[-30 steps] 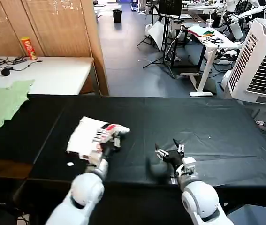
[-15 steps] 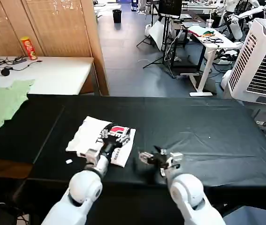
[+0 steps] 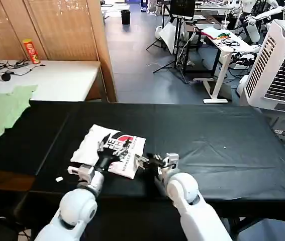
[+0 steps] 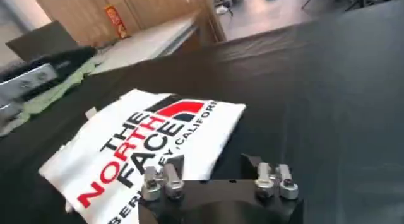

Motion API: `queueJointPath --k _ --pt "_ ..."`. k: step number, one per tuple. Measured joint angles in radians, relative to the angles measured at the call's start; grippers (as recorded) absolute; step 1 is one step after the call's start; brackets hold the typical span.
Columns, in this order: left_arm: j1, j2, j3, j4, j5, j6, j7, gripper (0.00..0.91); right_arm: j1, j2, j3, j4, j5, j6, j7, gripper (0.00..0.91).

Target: Fold and organize the clothes.

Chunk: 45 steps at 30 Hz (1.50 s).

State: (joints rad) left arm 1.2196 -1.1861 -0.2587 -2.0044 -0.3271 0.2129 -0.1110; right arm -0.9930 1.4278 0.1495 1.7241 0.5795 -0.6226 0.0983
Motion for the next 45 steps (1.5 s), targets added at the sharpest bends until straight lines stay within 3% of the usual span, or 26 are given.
queueJointPath --k 2,15,16,17,22,28,32,37,45 --pt "0.010 0.007 -0.008 -0.006 -0.003 -0.004 0.000 0.878 0.006 0.003 0.000 -0.013 0.000 0.002 -0.003 0.078" --pt "0.070 0.021 -0.062 -0.007 -0.001 -0.037 0.001 0.878 0.076 -0.065 0.074 -0.060 -0.026 0.008 -0.023 0.068" --pt "0.074 0.023 -0.067 -0.007 -0.001 -0.039 0.002 0.878 0.077 -0.074 0.082 -0.058 -0.030 0.006 -0.022 0.107" --pt "0.078 0.025 -0.072 -0.005 -0.001 -0.042 0.002 0.878 0.076 -0.085 0.085 -0.054 -0.031 0.000 -0.020 0.878" --pt "0.095 0.031 -0.087 -0.002 -0.006 -0.043 0.000 0.878 0.045 -0.120 0.084 -0.004 -0.092 0.017 -0.025 0.878" --pt "0.135 0.048 -0.103 0.006 -0.036 -0.095 -0.026 0.878 -0.063 -0.172 0.110 0.115 -0.242 0.166 -0.064 0.878" --pt "0.163 0.056 -0.102 -0.001 -0.047 -0.084 -0.071 0.878 -0.175 -0.206 0.131 0.206 -0.320 0.253 -0.050 0.878" --pt "0.212 0.078 -0.112 -0.042 -0.073 -0.050 -0.097 0.878 -0.353 -0.217 0.176 0.315 -0.384 0.411 -0.008 0.878" --pt "0.327 0.110 -0.151 -0.140 -0.106 -0.015 -0.187 0.878 -0.623 -0.198 0.258 0.449 -0.427 0.505 0.046 0.878"
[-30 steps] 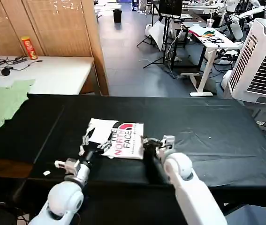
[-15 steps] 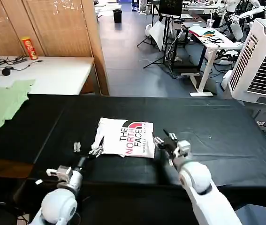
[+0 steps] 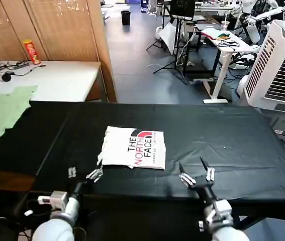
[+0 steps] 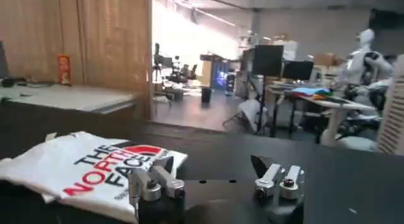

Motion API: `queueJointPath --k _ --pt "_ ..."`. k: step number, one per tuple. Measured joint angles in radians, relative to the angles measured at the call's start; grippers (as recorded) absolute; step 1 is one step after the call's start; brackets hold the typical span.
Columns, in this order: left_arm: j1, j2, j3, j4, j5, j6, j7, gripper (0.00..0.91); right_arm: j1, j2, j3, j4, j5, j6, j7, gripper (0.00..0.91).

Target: Fold and organize the clothes.

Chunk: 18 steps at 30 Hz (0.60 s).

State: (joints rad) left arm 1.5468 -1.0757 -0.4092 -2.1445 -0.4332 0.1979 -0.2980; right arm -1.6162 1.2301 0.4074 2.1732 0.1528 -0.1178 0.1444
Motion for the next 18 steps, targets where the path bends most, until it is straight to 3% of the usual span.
queueJointPath --k 8,12,18 --pt "0.175 0.026 -0.086 -0.069 -0.019 -0.032 0.000 0.878 -0.182 0.021 0.055 0.088 -0.001 0.016 0.032 0.878" --pt "0.263 0.036 -0.135 -0.096 -0.053 -0.029 0.039 0.878 -0.260 0.029 0.082 0.141 -0.001 0.003 0.050 0.878" --pt "0.347 0.034 -0.162 -0.150 -0.091 0.021 0.023 0.878 -0.345 0.041 0.100 0.189 -0.001 -0.032 0.082 0.878"
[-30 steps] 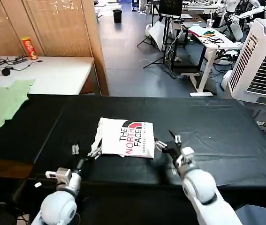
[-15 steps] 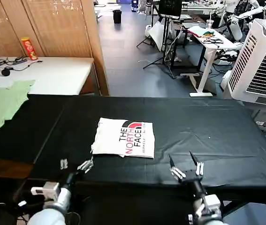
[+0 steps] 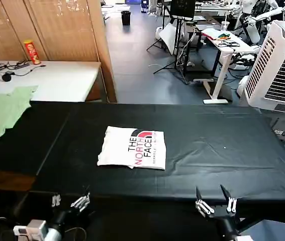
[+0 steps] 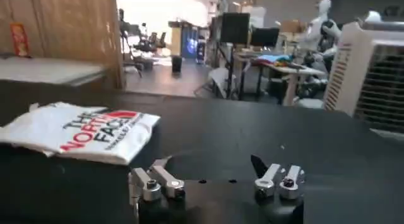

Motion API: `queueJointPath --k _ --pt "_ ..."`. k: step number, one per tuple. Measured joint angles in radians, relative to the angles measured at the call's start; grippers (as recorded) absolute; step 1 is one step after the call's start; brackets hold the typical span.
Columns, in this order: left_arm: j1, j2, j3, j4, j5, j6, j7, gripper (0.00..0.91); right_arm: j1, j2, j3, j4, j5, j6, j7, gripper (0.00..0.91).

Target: Fold and organize the clothes.

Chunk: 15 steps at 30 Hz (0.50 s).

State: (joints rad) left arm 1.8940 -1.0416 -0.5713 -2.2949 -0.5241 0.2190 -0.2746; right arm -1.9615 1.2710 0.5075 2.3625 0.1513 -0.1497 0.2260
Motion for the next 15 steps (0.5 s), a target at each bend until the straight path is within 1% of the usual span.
queueJointPath --k 6,9,15 --pt "0.034 0.015 -0.003 -0.053 -0.015 0.069 -0.020 0.878 -0.049 0.014 0.001 0.017 0.000 -0.042 0.022 0.878" --pt "0.035 0.023 -0.004 -0.069 -0.022 0.086 -0.026 0.878 -0.055 0.014 0.001 0.019 0.000 -0.042 0.022 0.878" --pt "0.037 0.030 -0.011 -0.077 -0.025 0.090 -0.027 0.878 -0.060 0.014 0.001 0.021 0.000 -0.041 0.021 0.878"
